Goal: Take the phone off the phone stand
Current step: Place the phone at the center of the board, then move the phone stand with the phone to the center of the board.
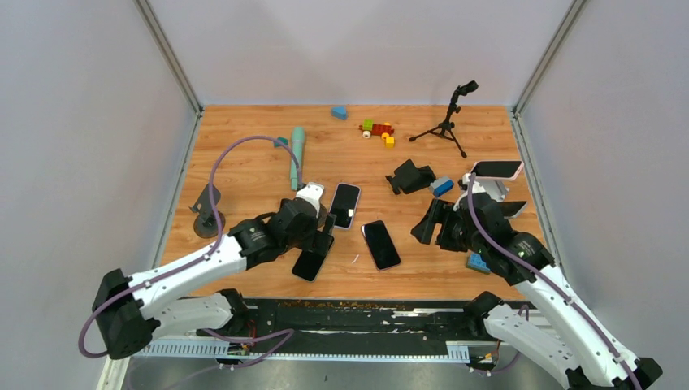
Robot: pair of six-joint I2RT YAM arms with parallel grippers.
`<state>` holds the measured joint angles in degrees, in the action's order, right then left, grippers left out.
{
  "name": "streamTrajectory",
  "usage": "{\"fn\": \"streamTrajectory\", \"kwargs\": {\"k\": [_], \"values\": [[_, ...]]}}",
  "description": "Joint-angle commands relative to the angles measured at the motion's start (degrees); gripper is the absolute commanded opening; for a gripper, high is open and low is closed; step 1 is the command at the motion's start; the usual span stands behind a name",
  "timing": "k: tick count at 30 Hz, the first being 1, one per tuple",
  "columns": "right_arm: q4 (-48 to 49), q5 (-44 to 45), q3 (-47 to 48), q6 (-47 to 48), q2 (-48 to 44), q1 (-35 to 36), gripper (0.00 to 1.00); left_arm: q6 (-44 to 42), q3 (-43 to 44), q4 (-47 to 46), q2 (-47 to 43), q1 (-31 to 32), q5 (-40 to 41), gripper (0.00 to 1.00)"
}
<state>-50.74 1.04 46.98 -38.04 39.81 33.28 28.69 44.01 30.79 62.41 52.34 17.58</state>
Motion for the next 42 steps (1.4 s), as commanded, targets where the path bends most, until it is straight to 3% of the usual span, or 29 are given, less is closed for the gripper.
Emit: {"fn": "streamTrajectory", "kwargs": {"k": [1,4,7,13,17,22,32,42], "values": [[-0.78,7.03,7.34,3.60,3.12,0.03,0.75,-2.96,0.12,-3.41,-5.22,-0.31,-3.43,1.00],[-2.86,12.03,12.29,5.41,7.60,-0.90,0.76,-3.81,-1.38,-3.99,-7.45,-0.31,-3.88,1.00],[-3.27,12.47,15.65,7.56,12.65,-6.38,0.77,-4.52,-2.89,-4.36,-9.14,-0.31,-3.47,1.00],[0.62,7.45,16.99,10.11,19.89,-23.00,0.77,-7.07,-5.31,-5.58,-13.19,-0.32,-3.80,1.00],[2.77,1.41,17.18,8.63,20.16,-36.50,0.77,-7.08,-6.53,-5.85,-14.93,-0.33,-3.45,1.00],[5.90,-4.34,17.06,7.92,20.33,-47.78,0.77,-7.10,-7.25,-6.39,-15.10,-0.31,-3.78,1.00],[8.13,-10.76,19.68,9.03,24.82,-58.65,0.77,-9.82,-5.11,-8.41,-14.53,-0.31,-7.44,1.00],[7.65,-23.52,21.39,11.33,18.37,-59.03,0.77,-13.96,0.88,-18.86,-6.04,-0.33,-16.73,1.00]]}}
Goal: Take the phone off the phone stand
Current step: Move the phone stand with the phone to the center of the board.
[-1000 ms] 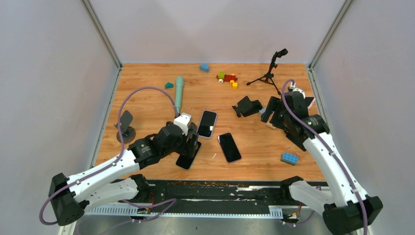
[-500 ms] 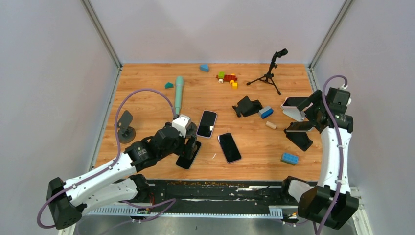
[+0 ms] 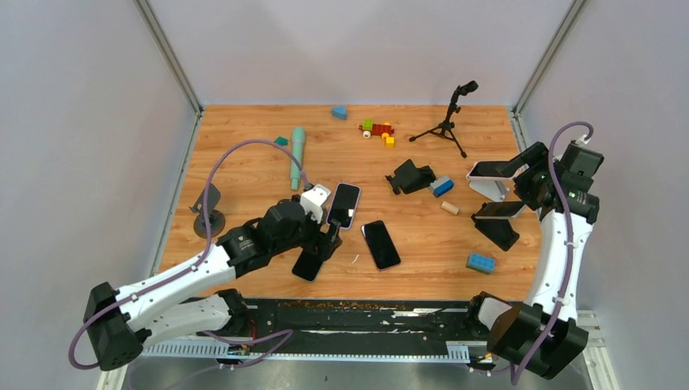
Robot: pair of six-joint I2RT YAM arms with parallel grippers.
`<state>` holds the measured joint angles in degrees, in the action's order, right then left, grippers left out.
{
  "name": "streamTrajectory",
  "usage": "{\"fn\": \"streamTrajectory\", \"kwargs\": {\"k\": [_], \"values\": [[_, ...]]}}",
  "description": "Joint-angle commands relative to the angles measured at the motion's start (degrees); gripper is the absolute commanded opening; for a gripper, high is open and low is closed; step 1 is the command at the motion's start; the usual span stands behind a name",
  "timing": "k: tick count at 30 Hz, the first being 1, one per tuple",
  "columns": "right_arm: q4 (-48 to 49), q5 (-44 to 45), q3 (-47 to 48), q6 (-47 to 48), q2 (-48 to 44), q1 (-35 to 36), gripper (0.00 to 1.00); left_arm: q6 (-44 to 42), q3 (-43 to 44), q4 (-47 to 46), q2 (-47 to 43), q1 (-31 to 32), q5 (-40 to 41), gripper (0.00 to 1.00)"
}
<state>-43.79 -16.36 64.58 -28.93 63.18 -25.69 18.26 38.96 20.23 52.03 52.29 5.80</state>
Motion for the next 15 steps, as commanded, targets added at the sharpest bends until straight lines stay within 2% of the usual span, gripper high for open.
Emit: {"fn": "streamTrajectory", "kwargs": {"k": [1,6,9,12,15], "values": [[-0.67,-6.42,4.64,2.40,-6.61,-0.08,0.77,-4.54,8.43,-8.90,5.95,-0.27,-5.20,1.00],[-6.46,-8.23,5.81,1.42,-14.17,0.45,0.78,-8.37,17.68,-16.46,20.38,0.24,-12.71,1.00],[-8.86,-7.08,5.82,1.90,-16.68,2.79,0.78,-9.16,26.47,-16.07,30.03,0.74,-18.09,1.00],[-9.93,-5.14,5.47,2.29,-17.69,2.91,0.78,-10.16,33.36,-13.39,34.96,1.82,-20.69,1.00],[-9.79,-8.95,5.72,3.01,-16.97,2.92,0.78,-10.73,33.47,-13.96,35.79,2.67,-21.00,1.00]]}}
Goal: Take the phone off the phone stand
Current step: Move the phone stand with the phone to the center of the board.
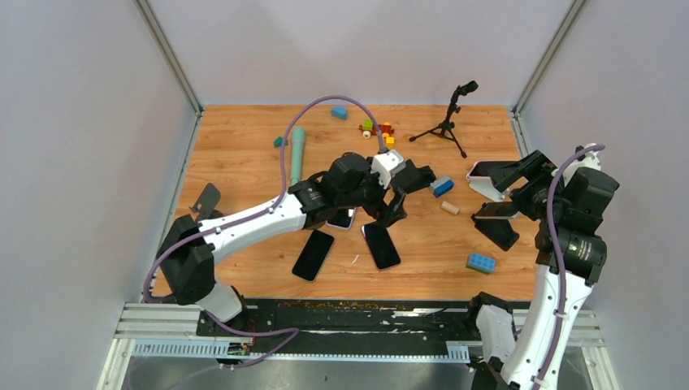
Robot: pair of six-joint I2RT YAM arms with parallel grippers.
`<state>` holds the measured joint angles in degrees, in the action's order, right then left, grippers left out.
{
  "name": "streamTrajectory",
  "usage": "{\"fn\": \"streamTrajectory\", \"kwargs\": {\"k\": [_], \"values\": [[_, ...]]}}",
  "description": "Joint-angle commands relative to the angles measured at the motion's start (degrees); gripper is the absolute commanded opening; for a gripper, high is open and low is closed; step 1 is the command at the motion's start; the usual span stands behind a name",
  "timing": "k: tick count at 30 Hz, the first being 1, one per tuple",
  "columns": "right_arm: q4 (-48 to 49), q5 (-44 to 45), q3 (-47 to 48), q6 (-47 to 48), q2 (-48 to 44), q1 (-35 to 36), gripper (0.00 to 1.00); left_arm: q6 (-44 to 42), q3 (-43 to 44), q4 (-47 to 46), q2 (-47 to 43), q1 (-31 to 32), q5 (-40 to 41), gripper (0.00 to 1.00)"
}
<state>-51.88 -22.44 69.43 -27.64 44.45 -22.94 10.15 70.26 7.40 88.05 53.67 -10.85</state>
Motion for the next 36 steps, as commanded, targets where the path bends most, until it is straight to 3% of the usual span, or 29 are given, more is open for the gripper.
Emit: {"fn": "streamTrajectory", "kwargs": {"k": [1,3,6,11,14,19,26,30,36], "values": [[-1.72,-5.36,1.45,2.28,2.63,0.38,0.77,-2.69,1.02,-1.45,-0.55,1.47,-4.35,1.00],[-2.32,-7.39,3.17,3.40,4.77,1.99,0.76,-2.50,-1.86,-2.63,-2.57,1.51,-3.73,1.00],[-3.72,-3.05,6.30,5.26,6.93,7.47,0.77,-1.99,-6.36,-4.49,-4.58,1.51,-2.53,1.00],[-5.54,10.62,12.40,5.44,12.13,28.71,0.78,-0.45,-9.00,-5.62,-5.86,1.52,-2.54,1.00],[-5.97,14.80,14.94,3.97,12.64,35.91,0.78,-0.23,-9.11,-6.43,-5.83,1.52,-2.66,1.00],[-10.56,16.78,20.76,6.34,8.30,36.61,0.79,-2.11,-8.61,-12.31,-3.26,2.34,-2.92,1.00],[-25.95,22.33,30.94,11.14,2.61,36.64,0.83,-10.32,-3.74,-25.36,7.06,6.93,-6.46,1.00],[-30.70,26.01,30.09,10.29,-2.28,36.56,0.84,-13.01,1.82,-27.59,13.91,8.51,-8.15,1.00],[-33.31,31.66,21.20,5.93,-6.99,36.64,0.84,-4.38,3.26,-33.70,17.65,8.57,-9.88,1.00]]}}
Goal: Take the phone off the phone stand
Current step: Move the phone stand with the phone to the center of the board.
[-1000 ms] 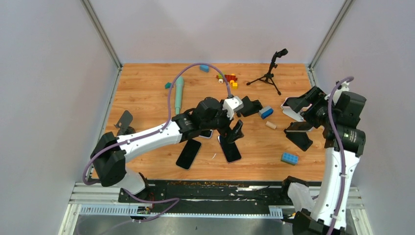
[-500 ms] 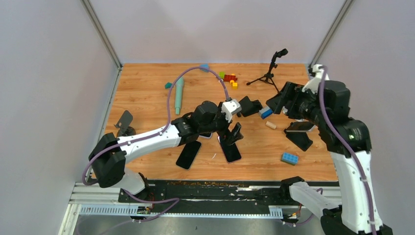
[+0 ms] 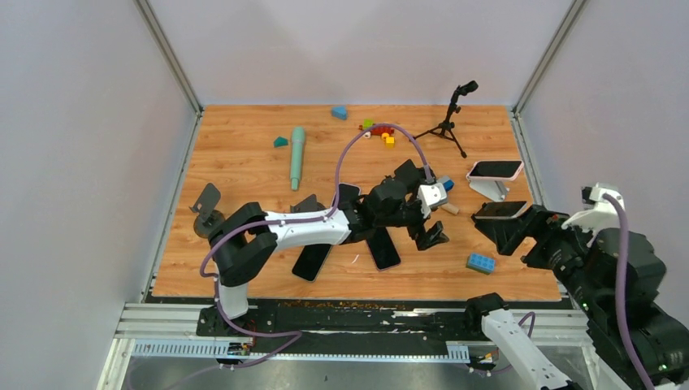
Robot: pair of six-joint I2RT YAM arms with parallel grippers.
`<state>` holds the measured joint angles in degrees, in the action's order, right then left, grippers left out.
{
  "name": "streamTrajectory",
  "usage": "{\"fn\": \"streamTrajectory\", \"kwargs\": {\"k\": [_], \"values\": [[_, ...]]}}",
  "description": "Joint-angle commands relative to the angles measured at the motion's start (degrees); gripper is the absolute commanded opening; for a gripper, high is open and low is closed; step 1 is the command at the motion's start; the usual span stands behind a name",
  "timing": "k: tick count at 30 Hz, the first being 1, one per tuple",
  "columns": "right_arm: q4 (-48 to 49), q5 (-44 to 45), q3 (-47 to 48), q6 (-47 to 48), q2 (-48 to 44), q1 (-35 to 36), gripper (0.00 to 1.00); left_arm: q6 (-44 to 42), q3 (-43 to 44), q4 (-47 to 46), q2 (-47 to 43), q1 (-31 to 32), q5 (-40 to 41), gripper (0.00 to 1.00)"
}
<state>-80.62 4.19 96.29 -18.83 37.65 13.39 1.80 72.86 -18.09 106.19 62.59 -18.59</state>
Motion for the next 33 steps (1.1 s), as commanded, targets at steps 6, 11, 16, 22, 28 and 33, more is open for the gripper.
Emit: {"fn": "streamTrajectory", "kwargs": {"k": [6,11,16,22,28,33], "values": [[-2.39,2.90,-18.67,-7.41,-1.17,0.29,0.84,4.94,-6.54,0.17,-8.46,-1.10,1.44,1.00],[3.56,5.08,-29.16,-14.86,-2.86,0.26,0.86,7.16,-18.51,3.90,-22.65,-3.55,4.30,1.00],[10.08,9.93,-30.00,-17.76,1.70,0.15,0.88,5.26,-27.93,10.77,-38.82,-4.00,13.44,1.00],[14.37,15.60,-19.11,-19.30,9.72,-5.27,0.94,3.22,-32.47,20.43,-51.33,-4.12,21.78,1.00],[23.36,-16.21,-20.17,-21.26,16.13,-33.19,0.95,2.97,-30.66,29.85,-55.80,-4.05,30.20,1.00],[27.29,-23.53,-22.93,-29.32,19.01,-49.79,0.94,3.14,-30.37,34.27,-56.85,-4.05,32.50,1.00]]}}
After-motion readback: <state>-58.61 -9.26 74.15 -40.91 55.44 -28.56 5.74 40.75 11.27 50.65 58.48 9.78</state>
